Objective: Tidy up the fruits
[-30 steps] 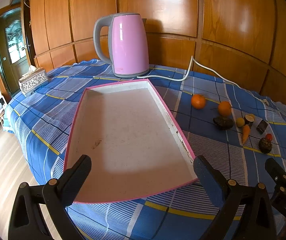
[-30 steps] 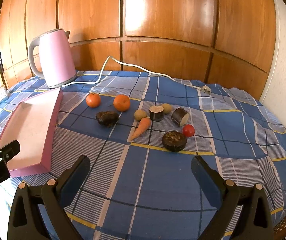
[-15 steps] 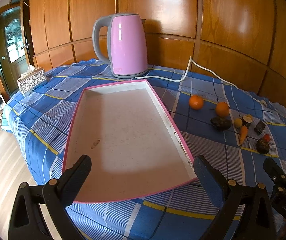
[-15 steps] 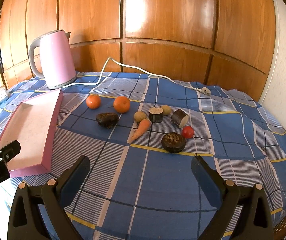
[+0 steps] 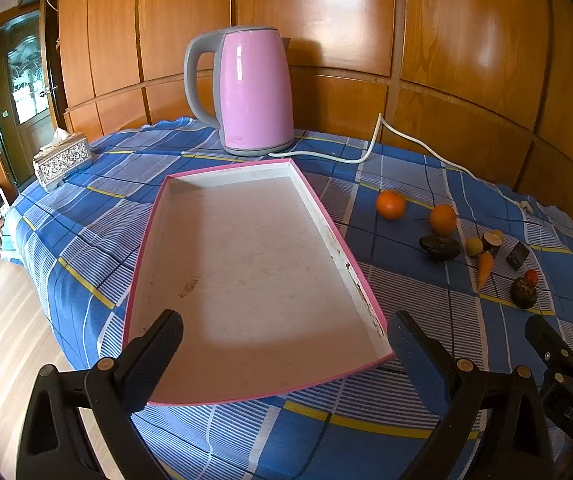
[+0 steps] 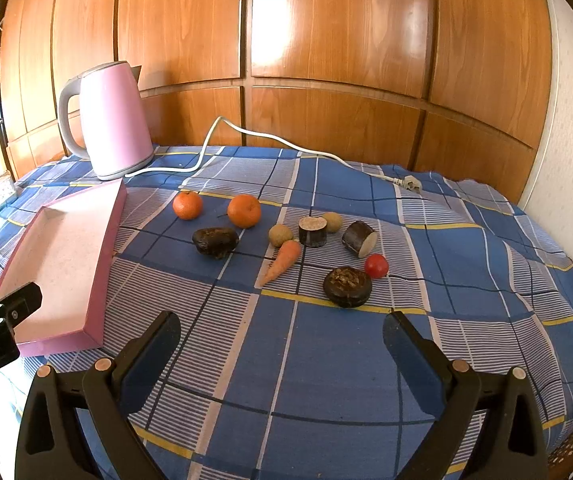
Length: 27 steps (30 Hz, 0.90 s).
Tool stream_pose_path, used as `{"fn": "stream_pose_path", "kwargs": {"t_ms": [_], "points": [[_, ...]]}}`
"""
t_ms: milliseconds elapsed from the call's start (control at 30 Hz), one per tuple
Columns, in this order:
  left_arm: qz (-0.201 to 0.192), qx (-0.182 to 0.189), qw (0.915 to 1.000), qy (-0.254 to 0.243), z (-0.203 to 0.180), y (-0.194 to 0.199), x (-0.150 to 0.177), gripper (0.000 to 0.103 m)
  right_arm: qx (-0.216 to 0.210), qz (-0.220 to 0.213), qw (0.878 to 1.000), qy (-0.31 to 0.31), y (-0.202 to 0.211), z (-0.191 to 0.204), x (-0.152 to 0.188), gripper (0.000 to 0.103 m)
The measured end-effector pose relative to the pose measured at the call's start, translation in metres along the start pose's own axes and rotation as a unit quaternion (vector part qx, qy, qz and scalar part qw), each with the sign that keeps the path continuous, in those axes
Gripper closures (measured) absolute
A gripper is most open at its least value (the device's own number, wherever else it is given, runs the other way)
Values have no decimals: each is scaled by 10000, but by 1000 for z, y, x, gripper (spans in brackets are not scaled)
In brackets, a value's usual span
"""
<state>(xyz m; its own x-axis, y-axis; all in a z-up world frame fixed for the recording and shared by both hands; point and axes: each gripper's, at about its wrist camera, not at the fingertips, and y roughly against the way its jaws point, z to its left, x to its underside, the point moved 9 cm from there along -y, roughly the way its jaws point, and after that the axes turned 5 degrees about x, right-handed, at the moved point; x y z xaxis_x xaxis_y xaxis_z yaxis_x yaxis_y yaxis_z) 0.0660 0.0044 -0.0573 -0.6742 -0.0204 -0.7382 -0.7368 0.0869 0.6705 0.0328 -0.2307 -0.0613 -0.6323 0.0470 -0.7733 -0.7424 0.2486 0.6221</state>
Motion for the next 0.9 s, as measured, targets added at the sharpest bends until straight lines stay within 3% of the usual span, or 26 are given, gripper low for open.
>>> {"fn": "stream_pose_path", "kwargs": {"t_ms": [667, 833, 900], "points": [[77, 85, 9999, 17, -3, -2, 3, 0, 3, -30, 10000, 6, 0, 0, 0, 0], [261, 439, 9986, 100, -8, -8, 8, 0, -9, 12, 10000, -39, -3, -3, 1, 0], [337, 787, 9961, 206, -11, -9, 8, 0, -23, 51, 10000, -65, -5, -5, 1, 0]]}}
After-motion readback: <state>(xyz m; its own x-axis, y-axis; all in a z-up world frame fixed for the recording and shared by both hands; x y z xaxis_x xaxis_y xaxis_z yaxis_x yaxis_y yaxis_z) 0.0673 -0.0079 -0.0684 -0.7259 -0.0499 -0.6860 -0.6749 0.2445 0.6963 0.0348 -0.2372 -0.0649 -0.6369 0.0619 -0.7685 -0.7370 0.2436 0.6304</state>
